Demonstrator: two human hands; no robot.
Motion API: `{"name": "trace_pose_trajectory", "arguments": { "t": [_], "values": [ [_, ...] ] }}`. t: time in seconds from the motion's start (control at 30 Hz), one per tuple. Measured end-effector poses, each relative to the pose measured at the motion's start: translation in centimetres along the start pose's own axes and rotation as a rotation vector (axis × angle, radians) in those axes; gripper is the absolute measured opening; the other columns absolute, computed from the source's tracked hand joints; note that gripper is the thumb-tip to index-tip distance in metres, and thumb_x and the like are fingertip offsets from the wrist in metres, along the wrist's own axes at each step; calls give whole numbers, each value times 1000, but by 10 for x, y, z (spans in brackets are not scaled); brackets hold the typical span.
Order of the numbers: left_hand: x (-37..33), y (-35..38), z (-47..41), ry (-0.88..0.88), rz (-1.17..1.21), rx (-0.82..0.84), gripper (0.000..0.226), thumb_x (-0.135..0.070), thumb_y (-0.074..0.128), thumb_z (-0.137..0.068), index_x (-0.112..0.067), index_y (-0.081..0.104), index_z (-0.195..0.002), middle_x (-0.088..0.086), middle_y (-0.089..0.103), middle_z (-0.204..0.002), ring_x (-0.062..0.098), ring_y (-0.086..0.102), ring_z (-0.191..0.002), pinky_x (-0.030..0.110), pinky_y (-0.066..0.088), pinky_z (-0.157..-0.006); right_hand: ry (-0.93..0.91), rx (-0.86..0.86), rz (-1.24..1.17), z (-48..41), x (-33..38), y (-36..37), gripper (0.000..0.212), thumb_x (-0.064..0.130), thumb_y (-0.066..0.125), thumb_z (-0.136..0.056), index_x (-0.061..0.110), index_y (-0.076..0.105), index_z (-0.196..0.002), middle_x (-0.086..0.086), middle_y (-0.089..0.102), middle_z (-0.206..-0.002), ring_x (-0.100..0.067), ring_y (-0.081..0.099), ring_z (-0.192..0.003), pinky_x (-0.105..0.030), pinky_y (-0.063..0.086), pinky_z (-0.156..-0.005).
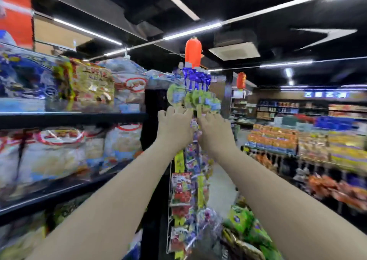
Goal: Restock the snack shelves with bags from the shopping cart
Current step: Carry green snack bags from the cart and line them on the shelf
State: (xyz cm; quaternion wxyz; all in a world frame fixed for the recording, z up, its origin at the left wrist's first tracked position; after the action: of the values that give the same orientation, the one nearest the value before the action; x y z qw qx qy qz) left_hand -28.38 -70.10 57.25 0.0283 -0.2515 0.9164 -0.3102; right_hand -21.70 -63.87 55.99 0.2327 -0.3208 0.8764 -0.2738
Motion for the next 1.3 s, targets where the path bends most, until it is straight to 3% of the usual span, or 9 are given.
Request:
{"name": "trace_pose_trajectory", "arguments": {
  "t": [0.13,0.23,0.37,0.5,0.8,1.0,1.17,1.3],
  "values": [
    [-94,61,-6,52,134,102,43,-38,53,-88,-20,49,-127,6,52,-128,31,44,-122,46,34,-100,96,38,44,41,-91,37,24,23,55,-90,14,48,-112,-8,52,-115,-32,47,-111,-42,40,-87],
    [-156,104,-8,86,215,146,40,-35,55,-85,-20,51,-122,5,55,-123,30,46,-119,44,34,-98,149,77,57,68,-146,74,30,29,54,-92,15,46,-117,-7,52,-119,-31,46,-113,-40,40,-88],
    [-231,165,-7,152,315,182,39,-31,51,-87,-24,50,-126,1,54,-123,28,45,-117,42,33,-96,252,40,10,106,-212,119,31,25,59,-85,15,50,-114,-5,55,-113,-29,48,-106,-35,34,-75],
    [-287,229,-8,183,416,217,42,-30,52,-86,-25,51,-128,-1,55,-124,26,45,-119,41,32,-95,353,20,17,136,-270,165,35,18,71,-71,11,61,-103,-7,60,-96,-32,55,-90,-39,44,-70],
    [-384,401,-21,226,641,387,42,-29,58,-84,-30,55,-126,-4,59,-121,24,46,-116,39,35,-93,548,49,-75,183,-382,310,32,12,74,-67,11,65,-97,-6,63,-91,-31,56,-83,-40,50,-71],
    [-432,535,11,184,659,649,41,-31,60,-80,-28,58,-122,0,62,-116,28,51,-113,41,39,-94,647,251,-176,241,-435,431,32,24,64,-69,11,66,-99,-7,64,-90,-34,59,-80,-38,46,-69],
    [-460,639,66,117,592,862,47,-35,66,-79,-25,59,-124,4,60,-123,29,51,-117,41,40,-98,703,495,-328,294,-473,540,43,23,75,-72,8,64,-111,-12,62,-104,-37,57,-97,-46,51,-77],
    [-474,694,104,-23,538,970,45,-43,67,-81,-27,61,-122,5,63,-118,30,53,-115,44,43,-96,672,674,-458,324,-485,614,49,23,75,-74,7,61,-119,-13,61,-114,-37,55,-107,-44,47,-90]
  ]
}}
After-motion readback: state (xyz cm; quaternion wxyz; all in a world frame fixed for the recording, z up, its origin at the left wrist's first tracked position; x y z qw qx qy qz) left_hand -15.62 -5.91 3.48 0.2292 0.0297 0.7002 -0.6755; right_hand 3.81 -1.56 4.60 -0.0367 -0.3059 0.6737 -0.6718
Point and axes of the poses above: each hand's wrist, its own z-axis away from the middle knuckle, its own y-axis out of the palm, x = y × z, the point moved 9 cm from there along -z, towards the middle knuckle
